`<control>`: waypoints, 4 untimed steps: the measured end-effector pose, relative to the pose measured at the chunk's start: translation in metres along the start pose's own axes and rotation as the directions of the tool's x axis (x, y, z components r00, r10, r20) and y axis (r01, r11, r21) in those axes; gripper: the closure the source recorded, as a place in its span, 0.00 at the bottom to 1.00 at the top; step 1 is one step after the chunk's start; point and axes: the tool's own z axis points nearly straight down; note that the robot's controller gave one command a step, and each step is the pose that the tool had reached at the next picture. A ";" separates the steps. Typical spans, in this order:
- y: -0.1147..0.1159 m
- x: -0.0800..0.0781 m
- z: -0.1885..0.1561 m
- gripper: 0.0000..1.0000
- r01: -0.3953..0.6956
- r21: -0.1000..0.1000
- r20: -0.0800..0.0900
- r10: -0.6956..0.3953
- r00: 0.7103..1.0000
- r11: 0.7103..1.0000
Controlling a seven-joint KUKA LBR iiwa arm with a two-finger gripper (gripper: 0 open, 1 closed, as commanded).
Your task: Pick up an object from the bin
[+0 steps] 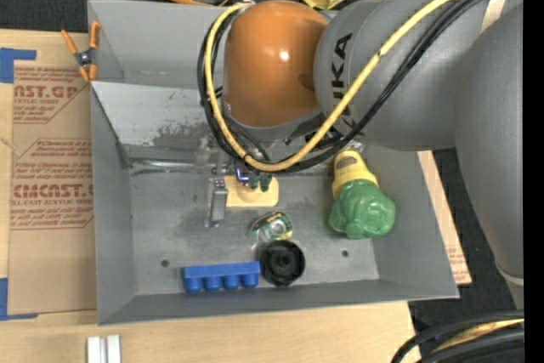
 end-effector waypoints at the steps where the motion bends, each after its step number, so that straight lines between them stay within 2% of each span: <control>1: -0.001 -0.002 -0.004 0.00 -0.002 -0.001 0.008 0.002 1.000 1.000; 2: -0.023 0.064 0.139 0.00 0.176 0.000 0.006 -0.176 0.984 0.984; 3: -0.016 0.068 0.061 0.00 0.224 -0.001 0.020 -0.224 0.974 0.975; 4: -0.007 0.071 0.117 0.00 0.202 -0.001 0.010 -0.202 0.979 0.979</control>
Offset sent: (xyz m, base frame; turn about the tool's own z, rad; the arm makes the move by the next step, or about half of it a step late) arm -0.0677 -0.0245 -0.1457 -0.1835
